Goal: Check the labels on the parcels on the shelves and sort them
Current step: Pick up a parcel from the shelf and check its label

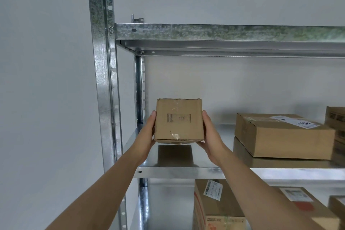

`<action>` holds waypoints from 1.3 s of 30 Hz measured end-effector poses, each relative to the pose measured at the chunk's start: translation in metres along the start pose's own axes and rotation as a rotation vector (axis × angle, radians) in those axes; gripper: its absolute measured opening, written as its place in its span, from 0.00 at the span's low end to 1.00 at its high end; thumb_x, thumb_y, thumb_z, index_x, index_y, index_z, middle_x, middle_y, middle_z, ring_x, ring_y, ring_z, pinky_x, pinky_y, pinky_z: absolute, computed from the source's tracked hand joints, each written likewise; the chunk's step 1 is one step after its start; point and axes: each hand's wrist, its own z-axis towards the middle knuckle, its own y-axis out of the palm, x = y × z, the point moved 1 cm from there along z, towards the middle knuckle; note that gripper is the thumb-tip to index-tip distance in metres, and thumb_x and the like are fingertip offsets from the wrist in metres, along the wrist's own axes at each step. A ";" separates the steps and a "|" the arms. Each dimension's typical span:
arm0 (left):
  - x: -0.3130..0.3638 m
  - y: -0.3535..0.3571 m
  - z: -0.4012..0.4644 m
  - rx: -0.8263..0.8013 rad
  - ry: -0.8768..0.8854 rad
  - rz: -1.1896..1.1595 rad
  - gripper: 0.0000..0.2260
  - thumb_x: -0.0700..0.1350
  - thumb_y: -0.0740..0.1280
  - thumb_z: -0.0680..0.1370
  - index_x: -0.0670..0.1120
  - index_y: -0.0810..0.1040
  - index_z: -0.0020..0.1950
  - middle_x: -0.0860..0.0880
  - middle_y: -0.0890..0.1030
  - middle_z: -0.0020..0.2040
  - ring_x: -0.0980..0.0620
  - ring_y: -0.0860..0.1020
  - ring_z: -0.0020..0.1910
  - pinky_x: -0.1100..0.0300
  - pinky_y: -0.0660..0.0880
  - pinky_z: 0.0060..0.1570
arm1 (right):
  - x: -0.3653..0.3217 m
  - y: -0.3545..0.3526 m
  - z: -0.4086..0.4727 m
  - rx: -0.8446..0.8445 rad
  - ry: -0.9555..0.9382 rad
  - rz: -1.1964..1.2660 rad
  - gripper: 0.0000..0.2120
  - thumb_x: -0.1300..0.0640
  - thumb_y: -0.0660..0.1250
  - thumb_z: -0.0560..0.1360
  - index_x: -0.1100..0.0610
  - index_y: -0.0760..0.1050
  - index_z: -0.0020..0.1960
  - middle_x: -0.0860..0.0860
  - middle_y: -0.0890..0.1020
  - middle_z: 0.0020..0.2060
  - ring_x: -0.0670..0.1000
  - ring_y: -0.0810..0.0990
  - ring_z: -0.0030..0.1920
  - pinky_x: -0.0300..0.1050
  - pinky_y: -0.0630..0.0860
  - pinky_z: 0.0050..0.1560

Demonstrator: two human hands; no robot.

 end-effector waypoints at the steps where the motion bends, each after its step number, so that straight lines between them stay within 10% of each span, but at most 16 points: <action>1: -0.002 0.001 -0.001 -0.001 -0.009 0.003 0.32 0.74 0.55 0.72 0.63 0.72 0.73 0.54 0.80 0.68 0.52 0.74 0.71 0.43 0.63 0.77 | 0.003 0.000 -0.001 0.003 0.003 0.011 0.24 0.28 0.52 0.76 0.34 0.78 0.63 0.43 0.81 0.63 0.48 0.74 0.70 0.59 0.65 0.76; 8: -0.009 0.008 -0.001 0.101 0.003 -0.099 0.13 0.59 0.57 0.84 0.54 0.76 0.52 0.54 0.79 0.52 0.55 0.78 0.53 0.51 0.72 0.67 | 0.011 0.003 -0.001 0.044 0.005 0.004 0.20 0.35 0.50 0.83 0.36 0.78 0.62 0.44 0.82 0.62 0.49 0.75 0.68 0.59 0.68 0.75; 20: -0.008 0.004 -0.005 0.095 -0.022 -0.081 0.15 0.59 0.54 0.85 0.55 0.78 0.56 0.53 0.81 0.54 0.46 0.76 0.64 0.44 0.68 0.73 | 0.012 0.003 -0.003 0.059 0.022 0.002 0.20 0.35 0.50 0.83 0.36 0.79 0.60 0.45 0.83 0.61 0.49 0.77 0.67 0.56 0.70 0.74; 28: -0.013 -0.004 -0.003 0.049 -0.073 -0.061 0.34 0.71 0.50 0.78 0.53 0.74 0.74 0.36 0.73 0.70 0.34 0.68 0.74 0.38 0.61 0.77 | 0.012 -0.002 0.002 0.094 0.077 0.023 0.22 0.36 0.48 0.83 0.43 0.75 0.63 0.46 0.81 0.58 0.44 0.77 0.58 0.49 0.71 0.58; 39: 0.000 -0.008 0.023 0.015 -0.227 0.001 0.26 0.67 0.62 0.79 0.47 0.78 0.64 0.48 0.85 0.41 0.47 0.81 0.48 0.51 0.76 0.58 | 0.005 -0.018 0.023 0.019 0.201 -0.095 0.20 0.41 0.66 0.78 0.53 0.78 0.63 0.47 0.86 0.49 0.51 0.82 0.56 0.50 0.78 0.52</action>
